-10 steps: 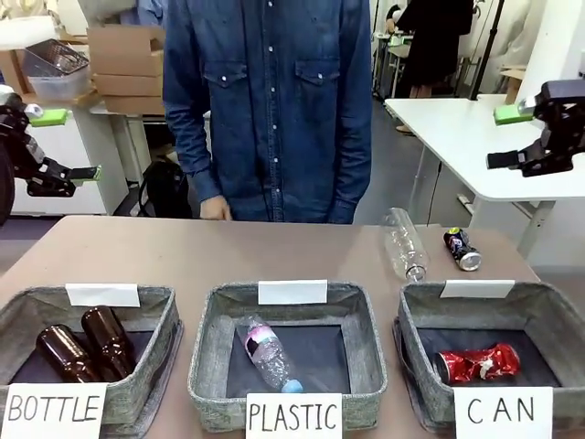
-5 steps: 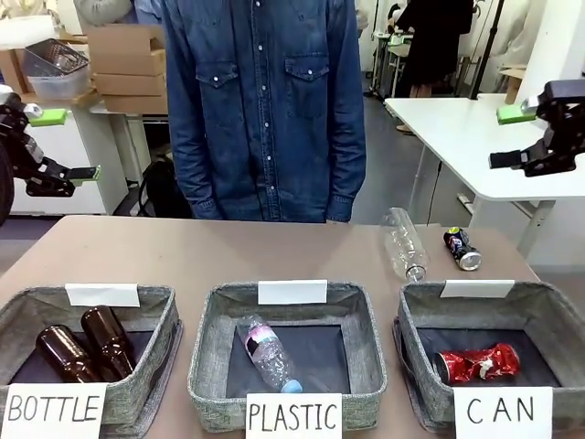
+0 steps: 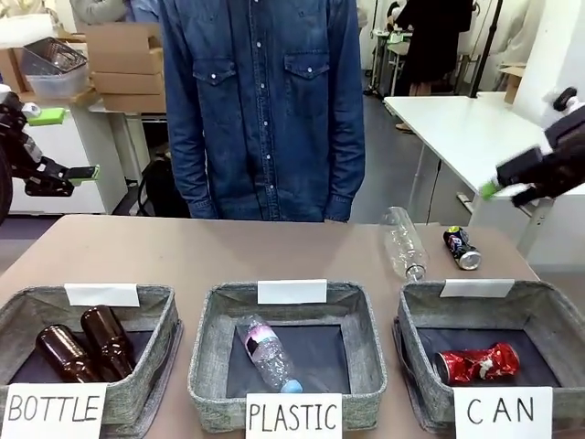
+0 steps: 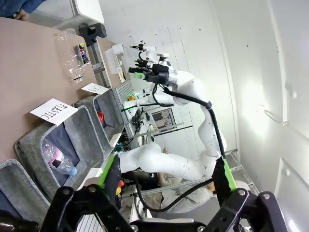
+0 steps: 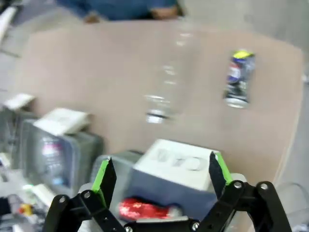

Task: Sort the can waste into the basket.
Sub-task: Pick up the can waste from the table and place it in the right Fabric basket.

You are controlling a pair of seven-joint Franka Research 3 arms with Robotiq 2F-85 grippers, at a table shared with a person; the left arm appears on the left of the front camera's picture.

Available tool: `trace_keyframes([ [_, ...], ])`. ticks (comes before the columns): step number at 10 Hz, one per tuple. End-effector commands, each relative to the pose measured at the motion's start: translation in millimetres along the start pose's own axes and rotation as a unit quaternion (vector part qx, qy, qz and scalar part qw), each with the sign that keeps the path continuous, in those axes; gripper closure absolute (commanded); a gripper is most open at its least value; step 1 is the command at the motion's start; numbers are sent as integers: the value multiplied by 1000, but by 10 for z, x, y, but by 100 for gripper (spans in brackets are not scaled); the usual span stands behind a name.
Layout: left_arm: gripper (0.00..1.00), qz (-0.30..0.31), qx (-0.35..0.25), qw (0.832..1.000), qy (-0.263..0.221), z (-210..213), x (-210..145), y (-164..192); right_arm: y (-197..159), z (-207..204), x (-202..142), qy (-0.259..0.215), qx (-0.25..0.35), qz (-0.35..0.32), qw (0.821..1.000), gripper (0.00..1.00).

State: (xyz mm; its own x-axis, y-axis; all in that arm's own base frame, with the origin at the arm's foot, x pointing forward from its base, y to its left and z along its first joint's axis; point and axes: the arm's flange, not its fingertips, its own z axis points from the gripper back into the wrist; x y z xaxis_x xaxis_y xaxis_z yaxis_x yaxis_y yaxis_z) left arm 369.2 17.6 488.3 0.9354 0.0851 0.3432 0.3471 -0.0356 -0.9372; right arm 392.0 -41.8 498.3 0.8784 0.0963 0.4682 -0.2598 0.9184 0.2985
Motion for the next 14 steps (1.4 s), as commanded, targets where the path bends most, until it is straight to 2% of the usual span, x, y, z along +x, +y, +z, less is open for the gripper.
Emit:
trace_keyframes([
  [1, 0, -9, -11, 1000, 0, 2, 5, -14, -2, 111, 100, 36, -142, -48, 988, 0],
  [2, 0, -9, -11, 1000, 0, 2, 5, -14, 0, 0, 0, 0, 0, 0, 1000, 0],
  [3, 0, -9, -11, 1000, 0, 2, 5, -14, 0, 0, 0, 0, 0, 0, 1000, 0],
  [4, 0, -9, -11, 1000, 0, 2, 5, -14, -109, -26, 67, 11, -76, -1, 997, 0],
  [5, 0, -9, -11, 1000, 0, 2, 5, -14, -194, -144, 155, 16, -86, -18, 996, 0],
  [6, 0, -9, -11, 1000, 0, 2, 5, -14, -255, -250, 279, -9, -49, -16, 999, 0],
  [7, 0, -9, -11, 1000, 0, 2, 5, -14, -300, -454, 413, -9, -17, -19, 1000, 0],
  [8, 0, -9, -11, 1000, 0, 2, 5, -14, -388, -323, 398, -19, 6, -46, 999, 0],
  [9, 0, -9, -11, 1000, 0, 2, 5, -14, -534, 125, 189, -29, 20, -70, 997, 0],
  [10, 0, -9, -11, 1000, 0, 2, 5, -14, -654, 562, -134, -24, 40, -72, 996, 0],
  [12, 0, -9, -11, 1000, 0, 2, 5, -14, -832, 1110, -645, -48, 90, -67, 993, 0],
  [13, 0, -9, -11, 1000, 0, 2, 5, -14, -927, 1169, -720, -59, 95, -91, 990, 0],
  [14, 0, -9, -11, 1000, 0, 2, 5, -14, -940, 1127, -736, -63, 98, -86, 989, 0],
])
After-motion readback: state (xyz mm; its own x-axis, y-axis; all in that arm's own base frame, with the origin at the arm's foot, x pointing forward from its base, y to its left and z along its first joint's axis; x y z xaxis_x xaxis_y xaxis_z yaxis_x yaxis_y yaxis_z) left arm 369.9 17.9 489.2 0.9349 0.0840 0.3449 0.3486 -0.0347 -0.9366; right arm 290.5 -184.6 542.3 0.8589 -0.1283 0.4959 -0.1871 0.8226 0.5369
